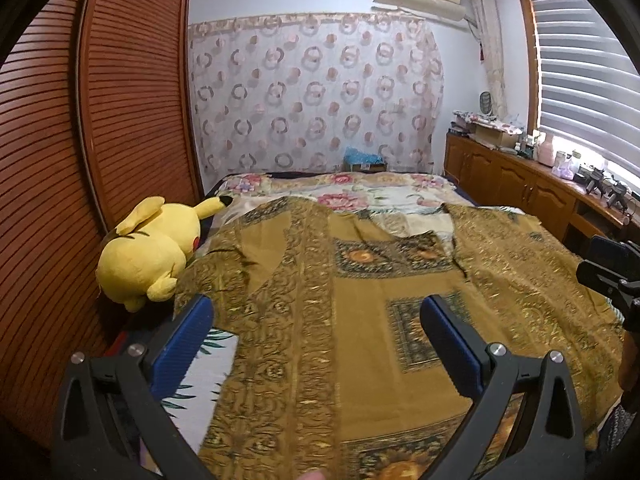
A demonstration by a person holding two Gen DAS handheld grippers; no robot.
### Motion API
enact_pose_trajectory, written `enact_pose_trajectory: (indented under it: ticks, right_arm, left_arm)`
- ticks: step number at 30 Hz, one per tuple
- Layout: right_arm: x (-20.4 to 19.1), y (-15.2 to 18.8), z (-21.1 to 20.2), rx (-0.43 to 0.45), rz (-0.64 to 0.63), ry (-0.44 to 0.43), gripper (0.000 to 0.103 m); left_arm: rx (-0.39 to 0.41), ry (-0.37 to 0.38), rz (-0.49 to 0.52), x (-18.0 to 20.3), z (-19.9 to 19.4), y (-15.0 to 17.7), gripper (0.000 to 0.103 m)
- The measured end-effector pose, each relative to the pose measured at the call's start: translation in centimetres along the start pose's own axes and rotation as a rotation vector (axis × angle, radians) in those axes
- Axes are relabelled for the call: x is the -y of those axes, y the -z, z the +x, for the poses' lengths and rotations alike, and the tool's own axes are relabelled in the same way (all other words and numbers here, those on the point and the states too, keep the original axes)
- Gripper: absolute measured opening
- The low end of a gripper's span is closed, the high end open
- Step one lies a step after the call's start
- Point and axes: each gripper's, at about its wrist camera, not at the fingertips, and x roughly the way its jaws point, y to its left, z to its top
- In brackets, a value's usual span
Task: Fold small clothes
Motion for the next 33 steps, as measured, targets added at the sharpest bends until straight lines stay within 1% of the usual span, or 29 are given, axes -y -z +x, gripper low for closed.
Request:
enact_pose_trajectory:
  ticks: [6, 9, 11, 15, 18, 21, 23, 30, 32, 33]
  right_arm:
    - [-1.2, -0.3, 3.2, -0.052, -0.043, -0.044, 0.098]
    - [-1.7, -0.4, 4.3, -0.069, -0.064, -0.053, 0.098]
    - [-2.2, -0.4, 4.9, -0.081, -0.08, -0.061, 0.098]
    - [-2.8, -0.6, 6.2, -0.098, -0.123, -0.078, 0.098]
    - [-3.1, -0.8, 7.4, -0.111, -0.134, -0.087, 0.098]
    - [-3.5, -0.8, 8.1, -0.122, -0.143, -0.102, 0.098]
    - [-4.0, -0.7, 8.5, -0.131, -0.155, -0.112, 0.098]
    - [-4.8, -0.5, 9.6, -0.165, -0.168, -0.149, 0.098]
    - [-4.9, -0.4, 10.0, -0.176, -0.161, -0.163, 0.098]
    - [-4.9, -0.4, 10.2, -0.181, -0.159, -0.168, 0.098]
  left_arm:
    - [-0.048, -0.015, 0.02, -2.7, 1.8, 0.9, 0.103]
    - [-0.068, 0.011, 0.003, -4.5, 2.8, 1.0, 0.103]
    - [-0.08, 0.014, 0.003, -5.9, 3.6, 1.2, 0.103]
    - [-0.119, -0.009, 0.021, -8.0, 5.4, 1.3, 0.103]
    - [-0.151, 0.004, -0.002, -9.7, 6.8, 1.5, 0.101]
    - [-0.186, 0.011, -0.034, -11.5, 8.2, 1.7, 0.097]
    - [-0.21, 0.018, -0.059, -12.7, 9.2, 2.0, 0.088]
    - [-0.292, 0.061, -0.115, -14.7, 12.3, 2.8, 0.068]
    - [-0.313, 0.068, -0.111, -14.6, 13.0, 2.7, 0.05]
    - [-0.32, 0.073, -0.102, -14.4, 13.2, 2.7, 0.048]
